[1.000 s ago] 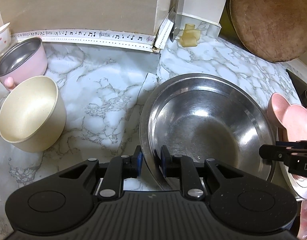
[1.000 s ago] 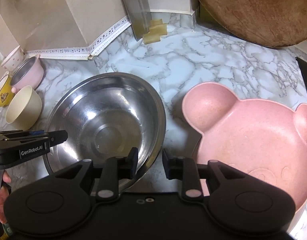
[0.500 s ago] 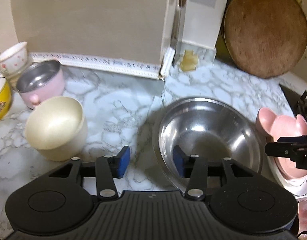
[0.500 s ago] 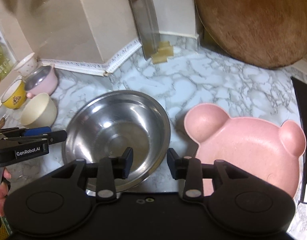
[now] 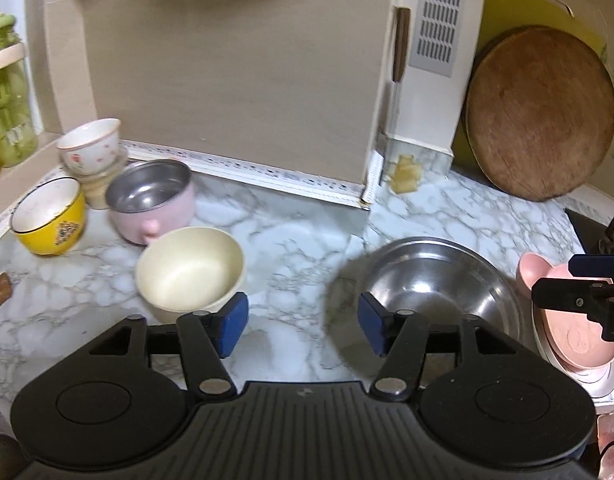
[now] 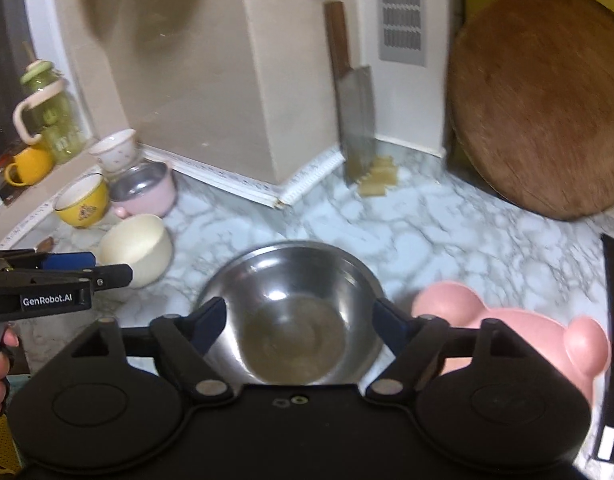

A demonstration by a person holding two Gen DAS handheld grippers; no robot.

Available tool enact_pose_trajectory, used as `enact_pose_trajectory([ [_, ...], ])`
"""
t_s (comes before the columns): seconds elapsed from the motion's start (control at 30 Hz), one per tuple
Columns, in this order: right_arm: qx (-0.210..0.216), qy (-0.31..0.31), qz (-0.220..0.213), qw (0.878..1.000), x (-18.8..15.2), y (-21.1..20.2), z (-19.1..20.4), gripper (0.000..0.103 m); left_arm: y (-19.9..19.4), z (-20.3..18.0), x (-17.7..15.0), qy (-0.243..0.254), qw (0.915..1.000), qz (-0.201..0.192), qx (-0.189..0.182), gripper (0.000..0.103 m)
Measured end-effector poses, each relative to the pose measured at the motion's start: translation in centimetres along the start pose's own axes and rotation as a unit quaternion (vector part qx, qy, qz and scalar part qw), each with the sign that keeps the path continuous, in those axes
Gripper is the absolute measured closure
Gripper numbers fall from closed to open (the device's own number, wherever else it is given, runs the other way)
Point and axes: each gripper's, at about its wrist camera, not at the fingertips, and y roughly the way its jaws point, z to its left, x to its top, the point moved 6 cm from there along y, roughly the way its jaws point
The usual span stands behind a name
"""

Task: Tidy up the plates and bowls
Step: 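Move both grippers toward the pink-handled steel pot by the wall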

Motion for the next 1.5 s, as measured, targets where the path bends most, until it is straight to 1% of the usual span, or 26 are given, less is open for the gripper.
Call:
enact_pose_trajectory([
  [0.03, 0.006, -0.004, -0.002, 1.0, 0.2, 0.0, 0.4, 0.019, -0.4, 0.4, 0.1, -0.004, 1.0, -0.004, 0.001, 0.032],
  [0.07, 0.01, -0.008, -0.005, 1.0, 0.5, 0.0, 1.0, 0.015, -0.7, 0.8, 0.1, -0.008, 0.9999, -0.01, 0.004, 0.027],
  [0.1, 0.014, -0.011, -0.01, 1.0, 0.8, 0.1, 1.5, 0.01, -1.1, 1.2, 0.2, -0.011, 0.9998, -0.017, 0.008, 0.025],
  [0.17, 0.024, -0.018, -0.019, 0.999, 1.4, 0.0, 2.5, 0.006, -1.7, 1.9, 0.4, -0.013, 0.9994, -0.027, 0.017, 0.024],
  [0.33, 0.051, -0.036, -0.028, 0.998, 3.6, 0.6, 5.5, 0.001, -2.2, 4.0, 1.2, -0.023, 0.9987, -0.031, 0.034, 0.024],
  [0.43, 0.059, -0.046, -0.024, 0.997, 5.0, 1.6, 7.4, 0.001, -2.2, 5.7, 1.9, -0.037, 0.9979, -0.029, 0.043, 0.024],
  [0.57, 0.07, -0.046, -0.01, 0.996, 6.7, 3.5, 9.7, 0.0, -2.0, 8.0, 3.1, -0.042, 0.9964, -0.031, 0.066, 0.024],
  [0.67, 0.067, -0.045, -0.001, 0.997, 7.9, 5.4, 11.3, 0.0, -1.5, 9.9, 4.2, -0.053, 0.9946, -0.032, 0.083, 0.024],
  [0.77, 0.062, -0.047, -0.001, 0.997, 9.1, 7.1, 12.8, 0.0, -0.6, 11.9, 5.2, -0.062, 0.9916, -0.032, 0.109, 0.024],
  [0.93, 0.047, -0.055, -0.001, 0.997, 10.8, 9.7, 15.2, 0.0, 1.3, 14.9, 6.4, -0.086, 0.9876, -0.021, 0.13, 0.024],
  [1.03, 0.042, -0.057, 0.005, 0.997, 11.5, 11.2, 16.3, 0.0, 2.8, 16.6, 6.8, -0.089, 0.9849, -0.011, 0.148, 0.024],
  [1.17, 0.042, -0.061, 0.015, 0.997, 12.2, 13.2, 18.0, 0.0, 5.0, 18.6, 7.2, -0.106, 0.9831, 0.008, 0.148, 0.024],
  [1.33, 0.039, -0.07, 0.027, 0.996, 13.0, 16.1, 19.6, 0.0, 8.0, 20.1, 7.9, -0.12, 0.9827, 0.039, 0.135, 0.024],
  [1.43, 0.038, -0.064, 0.041, 0.996, 13.5, 18.1, 20.0, 0.001, 9.6, 21.1, 8.2, -0.131, 0.9811, 0.05, 0.134, 0.024],
  [1.5, 0.037, -0.051, 0.051, 0.997, 13.8, 19.5, 20.0, 0.004, 10.5, 21.5, 8.6, -0.13, 0.981, 0.055, 0.134, 0.024],
])
